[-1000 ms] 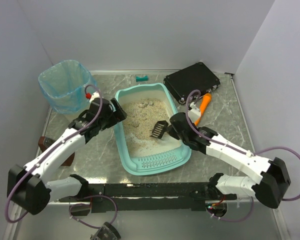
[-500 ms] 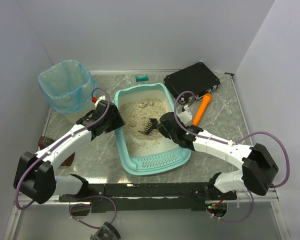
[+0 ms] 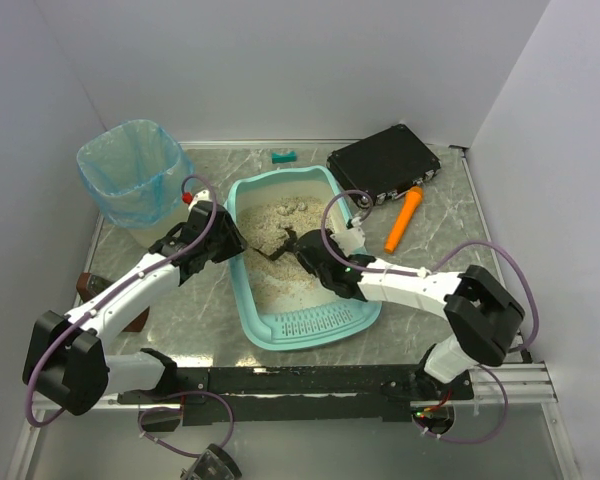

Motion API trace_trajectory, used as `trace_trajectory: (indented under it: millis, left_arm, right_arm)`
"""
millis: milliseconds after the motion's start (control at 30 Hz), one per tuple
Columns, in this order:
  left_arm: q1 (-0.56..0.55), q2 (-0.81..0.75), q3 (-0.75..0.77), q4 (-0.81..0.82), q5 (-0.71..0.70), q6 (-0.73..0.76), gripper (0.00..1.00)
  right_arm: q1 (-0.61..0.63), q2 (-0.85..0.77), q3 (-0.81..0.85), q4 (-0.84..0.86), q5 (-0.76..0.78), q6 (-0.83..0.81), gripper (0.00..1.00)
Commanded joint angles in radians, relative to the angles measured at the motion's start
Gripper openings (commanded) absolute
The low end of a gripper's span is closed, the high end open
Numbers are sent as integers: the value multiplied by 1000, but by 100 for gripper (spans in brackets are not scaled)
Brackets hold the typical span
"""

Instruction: Clean the litter box

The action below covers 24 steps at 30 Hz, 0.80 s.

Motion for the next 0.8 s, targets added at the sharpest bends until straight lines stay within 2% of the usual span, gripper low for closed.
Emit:
trace_trajectory:
  millis: [0, 167, 267, 300, 500, 633, 767]
  left_arm:
    - [-12, 60, -51, 29, 173, -96, 23]
    - [-33, 82, -48, 16, 164, -105, 19]
    - [-43, 74, -59, 19, 161, -116, 18]
    - [-44, 71, -63, 20, 159, -120, 18]
    - [-47, 41, -74, 3, 144, -147, 13]
    - [-49, 28, -74, -24, 132, -165, 10]
    - [-47, 8, -98, -6, 132, -188, 8]
  right_arm:
    - [9, 102, 58, 40, 57, 21, 0]
    - [9, 179, 93, 56, 108, 25, 0]
    - [9, 202, 73, 134, 137, 31, 0]
    - [7, 208, 58, 239, 137, 9, 0]
    - [9, 235, -34, 516, 69, -123, 0]
    - [9, 239, -148, 831, 91, -176, 0]
    - [12, 265, -194, 929, 60, -226, 0]
